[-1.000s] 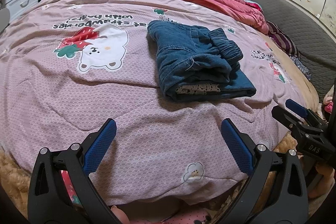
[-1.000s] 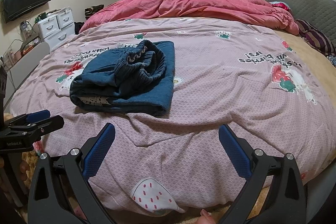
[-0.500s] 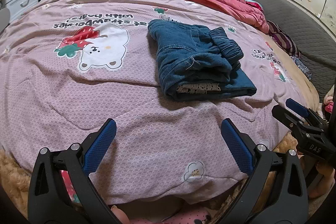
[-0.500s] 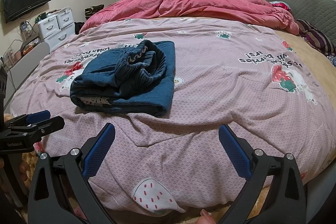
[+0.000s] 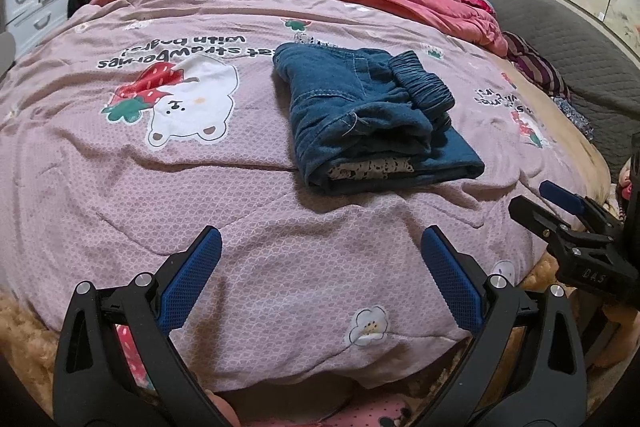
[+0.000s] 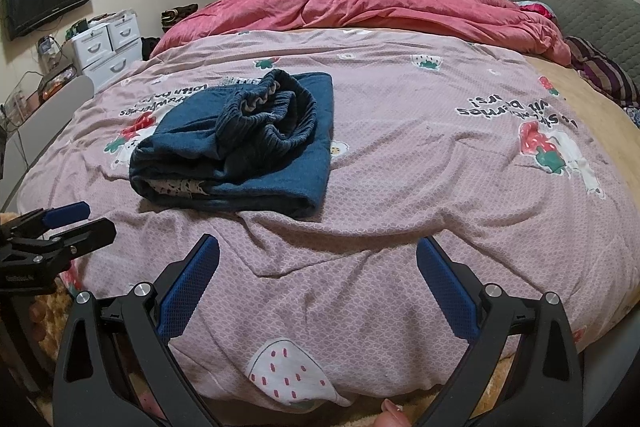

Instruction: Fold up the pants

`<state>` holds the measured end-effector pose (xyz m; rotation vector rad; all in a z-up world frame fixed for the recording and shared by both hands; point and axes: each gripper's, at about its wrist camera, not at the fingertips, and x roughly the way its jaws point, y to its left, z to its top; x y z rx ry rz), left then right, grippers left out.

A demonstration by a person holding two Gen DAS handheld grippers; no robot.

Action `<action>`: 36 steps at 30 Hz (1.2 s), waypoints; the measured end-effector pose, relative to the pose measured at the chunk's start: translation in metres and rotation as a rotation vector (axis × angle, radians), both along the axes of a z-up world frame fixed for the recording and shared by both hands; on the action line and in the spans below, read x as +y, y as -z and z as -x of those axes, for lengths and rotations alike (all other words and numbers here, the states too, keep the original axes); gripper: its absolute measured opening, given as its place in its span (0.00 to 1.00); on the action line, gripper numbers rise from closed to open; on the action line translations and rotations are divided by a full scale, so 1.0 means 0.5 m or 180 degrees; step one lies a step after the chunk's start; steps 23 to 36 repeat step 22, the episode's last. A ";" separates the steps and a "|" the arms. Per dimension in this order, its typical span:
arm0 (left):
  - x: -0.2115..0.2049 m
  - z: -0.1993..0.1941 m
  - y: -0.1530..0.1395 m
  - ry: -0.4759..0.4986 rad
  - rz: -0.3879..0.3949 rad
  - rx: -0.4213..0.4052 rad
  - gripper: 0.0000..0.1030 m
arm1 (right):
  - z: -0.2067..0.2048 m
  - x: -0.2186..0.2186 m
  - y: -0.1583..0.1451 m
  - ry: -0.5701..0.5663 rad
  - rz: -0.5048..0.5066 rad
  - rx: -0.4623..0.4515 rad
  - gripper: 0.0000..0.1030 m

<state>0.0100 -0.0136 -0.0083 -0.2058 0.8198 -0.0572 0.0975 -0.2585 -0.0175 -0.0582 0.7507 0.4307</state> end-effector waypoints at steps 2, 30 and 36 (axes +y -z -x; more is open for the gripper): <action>0.004 -0.004 0.001 0.0024 0.0099 0.0033 0.91 | -0.005 -0.003 0.003 0.0008 -0.0005 0.0027 0.96; 0.402 -0.222 -0.010 -0.1422 -0.0801 0.0437 0.91 | -0.382 -0.373 0.003 0.1410 0.0032 0.0242 0.96; 0.402 -0.222 -0.010 -0.1422 -0.0801 0.0437 0.91 | -0.382 -0.373 0.003 0.1410 0.0032 0.0242 0.96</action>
